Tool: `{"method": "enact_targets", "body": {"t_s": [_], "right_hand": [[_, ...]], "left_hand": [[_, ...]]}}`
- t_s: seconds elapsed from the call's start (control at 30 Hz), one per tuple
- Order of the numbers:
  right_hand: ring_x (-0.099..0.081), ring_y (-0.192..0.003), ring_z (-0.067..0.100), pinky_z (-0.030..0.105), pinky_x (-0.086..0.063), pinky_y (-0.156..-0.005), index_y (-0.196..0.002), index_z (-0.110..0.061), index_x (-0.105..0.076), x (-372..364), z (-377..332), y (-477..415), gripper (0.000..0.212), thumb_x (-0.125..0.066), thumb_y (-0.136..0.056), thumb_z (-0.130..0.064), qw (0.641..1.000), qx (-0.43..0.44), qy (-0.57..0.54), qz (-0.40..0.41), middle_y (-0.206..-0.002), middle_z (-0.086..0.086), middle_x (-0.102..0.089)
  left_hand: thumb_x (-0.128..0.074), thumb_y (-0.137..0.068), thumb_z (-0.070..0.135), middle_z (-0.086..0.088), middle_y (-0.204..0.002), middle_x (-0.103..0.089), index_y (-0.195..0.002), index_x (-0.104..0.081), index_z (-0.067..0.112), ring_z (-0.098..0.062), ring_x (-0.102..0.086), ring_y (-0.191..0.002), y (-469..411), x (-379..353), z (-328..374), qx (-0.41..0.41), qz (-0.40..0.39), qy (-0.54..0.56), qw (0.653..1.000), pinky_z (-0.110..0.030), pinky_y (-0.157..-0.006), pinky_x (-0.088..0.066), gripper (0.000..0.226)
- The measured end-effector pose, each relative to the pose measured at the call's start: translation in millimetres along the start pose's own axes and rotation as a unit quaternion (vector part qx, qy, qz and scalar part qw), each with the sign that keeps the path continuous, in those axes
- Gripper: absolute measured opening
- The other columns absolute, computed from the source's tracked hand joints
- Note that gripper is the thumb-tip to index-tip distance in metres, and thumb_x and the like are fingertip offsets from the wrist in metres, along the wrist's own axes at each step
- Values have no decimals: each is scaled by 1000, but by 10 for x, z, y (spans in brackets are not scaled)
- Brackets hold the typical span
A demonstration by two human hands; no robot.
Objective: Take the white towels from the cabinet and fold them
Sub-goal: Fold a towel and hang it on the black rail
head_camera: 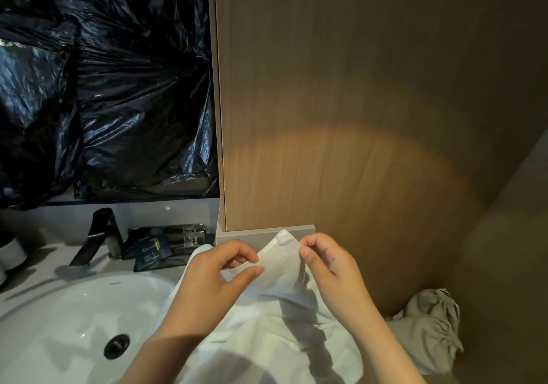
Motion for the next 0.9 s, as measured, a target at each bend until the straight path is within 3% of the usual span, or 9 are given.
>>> {"method": "enact_targets", "body": {"t_s": [0.13, 0.3, 0.43, 0.63, 0.9], "right_hand": [[-61, -89, 10, 31, -51, -80, -95, -25, -67, -68, -80, 17, 12, -56, -97, -29, 999, 15, -13, -28, -90, -11, -67], [-55, -76, 16, 34, -44, -68, -81, -17, -63, -23, -143, -24, 21, -54, -98, -27, 999, 52, -7, 11, -77, -4, -60], [-57, -78, 14, 27, -46, -67, -85, -20, -65, 53, -177, -74, 19, -53, -98, -27, 997, 65, -18, 33, -81, -8, -62], [-54, -73, 6, 14, -39, -64, -85, -20, -63, 215, -224, -212, 19, -52, -98, -29, 993, 88, -10, 74, -77, -12, -59], [-57, -79, 13, 30, -48, -67, -86, -25, -59, 496, -317, -432, 18, -50, -100, -33, 983, 128, 46, 123, -81, -10, -58]], "left_hand": [[-77, -78, 9, 17, -76, -69, -73, -71, 26, -7, -63, -78, 22, -63, 6, 0, 7, 23, 1000, -20, -76, -50, 19], [-75, -80, 17, 19, -80, -67, -74, -69, 29, -2, -60, -83, 30, -104, 6, -20, -2, 8, 1000, -9, -73, -42, 15], [-73, -82, 31, 20, -76, -66, -75, -71, 30, 3, -57, -88, 6, -101, -73, -22, -24, -44, 998, -7, -73, -40, 7], [-69, -84, 38, 13, -75, -66, -73, -74, 25, -2, -60, -83, -57, -94, -161, -36, -35, -64, 997, -11, -73, -45, 18], [-66, -87, 38, 3, -70, -63, -71, -71, 17, -8, -58, -71, -189, -85, -297, -31, -40, -99, 994, -24, -67, -46, 27]]}}
Point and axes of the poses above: each hand's wrist, its own y-axis away from the middle knuckle, its own x-axis out of the back of the hand, z = x × y, the point moved 4 cm from there along -y, towards the middle knuckle
